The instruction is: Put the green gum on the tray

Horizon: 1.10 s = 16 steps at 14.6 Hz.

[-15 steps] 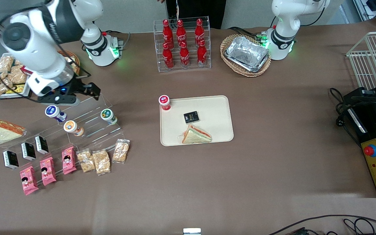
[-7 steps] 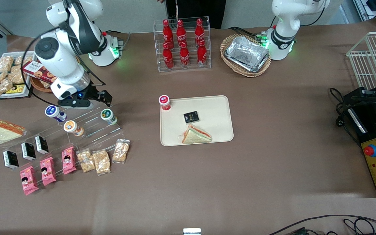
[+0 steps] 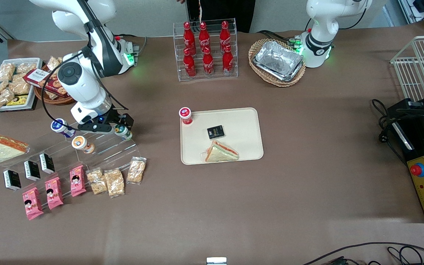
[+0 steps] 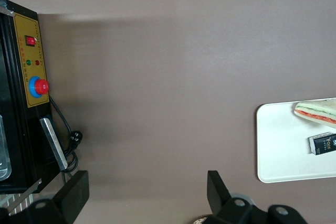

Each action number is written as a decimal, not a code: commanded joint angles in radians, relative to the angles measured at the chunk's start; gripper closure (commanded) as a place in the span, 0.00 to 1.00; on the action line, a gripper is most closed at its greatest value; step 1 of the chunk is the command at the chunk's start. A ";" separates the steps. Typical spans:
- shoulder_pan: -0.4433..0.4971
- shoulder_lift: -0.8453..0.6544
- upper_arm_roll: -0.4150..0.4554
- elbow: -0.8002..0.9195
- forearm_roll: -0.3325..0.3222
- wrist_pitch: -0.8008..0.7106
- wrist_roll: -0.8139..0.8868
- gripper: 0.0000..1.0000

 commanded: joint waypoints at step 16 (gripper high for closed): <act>0.031 0.041 -0.004 0.006 0.004 0.014 0.038 0.91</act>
